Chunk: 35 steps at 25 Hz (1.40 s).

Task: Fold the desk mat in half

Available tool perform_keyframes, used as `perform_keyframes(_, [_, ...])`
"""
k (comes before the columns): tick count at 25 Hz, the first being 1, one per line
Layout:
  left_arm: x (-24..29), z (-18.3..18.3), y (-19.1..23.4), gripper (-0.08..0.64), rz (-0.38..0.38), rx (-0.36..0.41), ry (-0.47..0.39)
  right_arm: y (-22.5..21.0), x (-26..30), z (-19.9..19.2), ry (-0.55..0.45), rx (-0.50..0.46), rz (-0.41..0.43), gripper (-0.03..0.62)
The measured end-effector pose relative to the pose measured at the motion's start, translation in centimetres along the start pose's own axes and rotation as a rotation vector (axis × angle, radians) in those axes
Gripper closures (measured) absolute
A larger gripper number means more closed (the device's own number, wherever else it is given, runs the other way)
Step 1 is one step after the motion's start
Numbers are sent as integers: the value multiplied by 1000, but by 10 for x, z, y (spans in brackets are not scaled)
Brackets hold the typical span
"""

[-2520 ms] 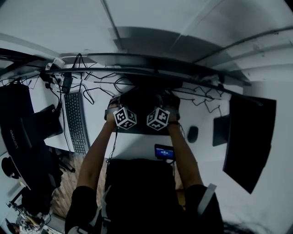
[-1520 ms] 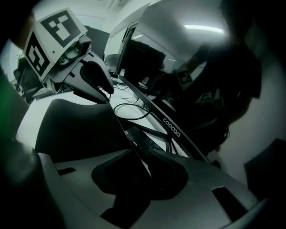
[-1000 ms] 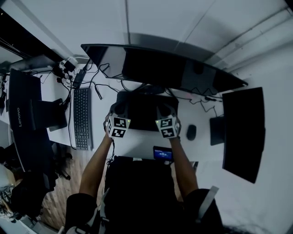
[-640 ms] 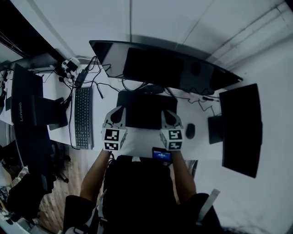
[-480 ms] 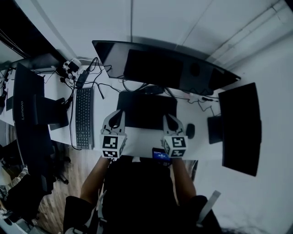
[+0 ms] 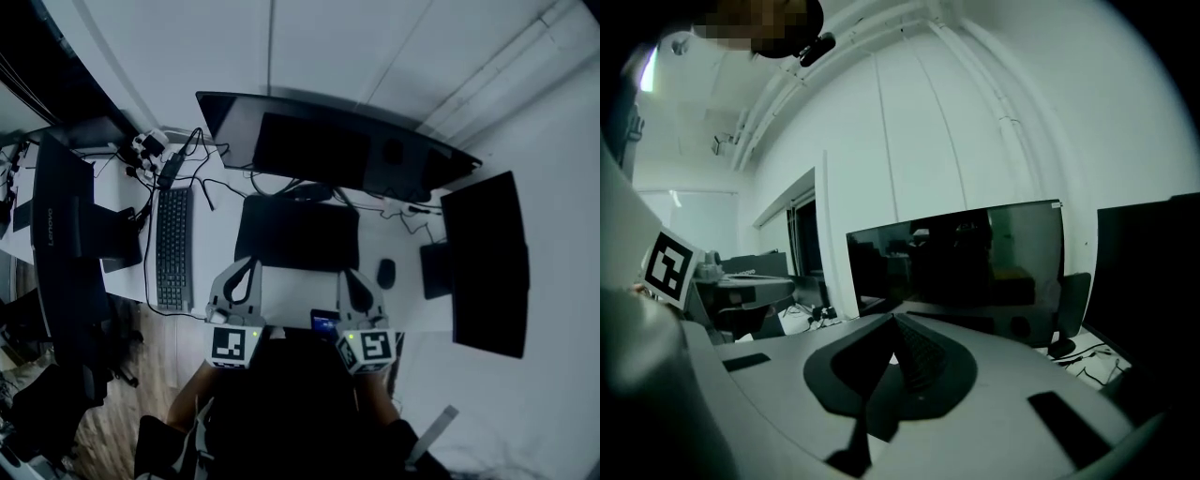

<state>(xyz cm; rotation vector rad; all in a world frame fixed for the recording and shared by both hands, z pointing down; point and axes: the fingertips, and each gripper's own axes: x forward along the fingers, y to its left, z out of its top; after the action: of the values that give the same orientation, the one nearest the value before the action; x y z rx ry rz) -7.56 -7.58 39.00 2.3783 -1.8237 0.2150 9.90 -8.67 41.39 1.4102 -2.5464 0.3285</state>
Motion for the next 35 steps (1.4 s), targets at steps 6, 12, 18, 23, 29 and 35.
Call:
perform_keyframes(6, [-2,-4,-13,555,-39,10,18,10,-13,-1,2,1,8,584])
perform_keyframes(12, [-3,-3,-10,554,-8,10,13,5,-15,-1,-8,-15,-3,586])
perform_keyframes(18, [-1,-4,-10,555,-5,11,14,3,-14,2,-17,3,-9,588])
perform_keyframes(23, [2,-4,-8,555,-7,5,18,2,-13,1,-12,0,-6,586])
perform_keyframes(29, [9,-6,-10,554,-24,17,29,-2,-8,1,-1,18,-11,586])
perform_keyframes(35, [13,-6,-9,555,-23,10,26,-2,-4,2,-1,29,0,586])
